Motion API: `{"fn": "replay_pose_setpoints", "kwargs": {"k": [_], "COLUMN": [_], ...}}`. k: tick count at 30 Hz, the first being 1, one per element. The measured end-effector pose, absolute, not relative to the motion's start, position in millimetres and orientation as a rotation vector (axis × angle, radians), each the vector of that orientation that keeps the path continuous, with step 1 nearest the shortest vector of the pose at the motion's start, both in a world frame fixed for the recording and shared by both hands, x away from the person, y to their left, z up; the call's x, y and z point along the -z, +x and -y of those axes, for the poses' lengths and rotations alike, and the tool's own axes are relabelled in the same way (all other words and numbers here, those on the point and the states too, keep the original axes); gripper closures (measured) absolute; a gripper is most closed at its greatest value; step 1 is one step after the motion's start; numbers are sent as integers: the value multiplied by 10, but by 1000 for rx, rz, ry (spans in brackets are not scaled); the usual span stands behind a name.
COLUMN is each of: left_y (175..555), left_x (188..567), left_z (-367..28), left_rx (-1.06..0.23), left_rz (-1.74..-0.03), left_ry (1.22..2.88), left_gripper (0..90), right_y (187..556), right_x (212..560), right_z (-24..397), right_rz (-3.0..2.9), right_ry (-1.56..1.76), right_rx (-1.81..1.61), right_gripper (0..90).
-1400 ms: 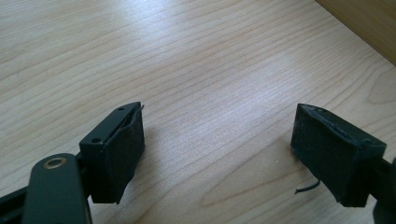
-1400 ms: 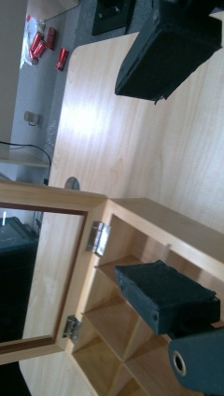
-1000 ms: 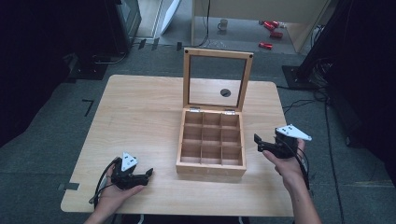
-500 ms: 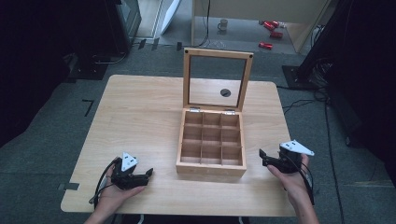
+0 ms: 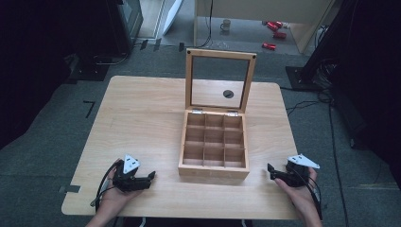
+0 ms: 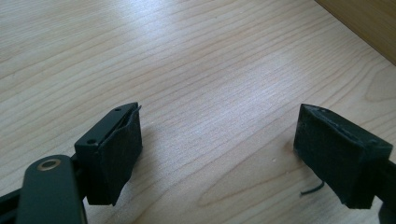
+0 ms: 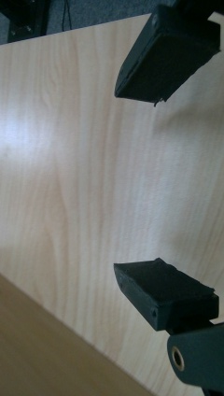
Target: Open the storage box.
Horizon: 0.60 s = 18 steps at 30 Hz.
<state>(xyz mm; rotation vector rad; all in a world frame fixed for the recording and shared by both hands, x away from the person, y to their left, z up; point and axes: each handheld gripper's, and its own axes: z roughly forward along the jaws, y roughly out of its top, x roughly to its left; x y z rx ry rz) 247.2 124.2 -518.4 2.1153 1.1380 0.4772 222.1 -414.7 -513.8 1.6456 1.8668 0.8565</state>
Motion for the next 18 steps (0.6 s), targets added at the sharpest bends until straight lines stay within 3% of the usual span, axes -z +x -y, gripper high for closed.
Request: {"fn": "replay_pose_setpoints", "kwargs": {"k": [18], "left_y": [2481], "left_x": [5183], "left_z": [-1261], "left_rx": [-459], "left_rz": [-1133], "left_ry": [2108], "left_gripper": [150], "right_y": [2131], "right_x": [5253], "right_z": [4149], "right_rz": [-1922], "right_ry": [1600], "right_rx": [-863], "right_gripper": [130]}}
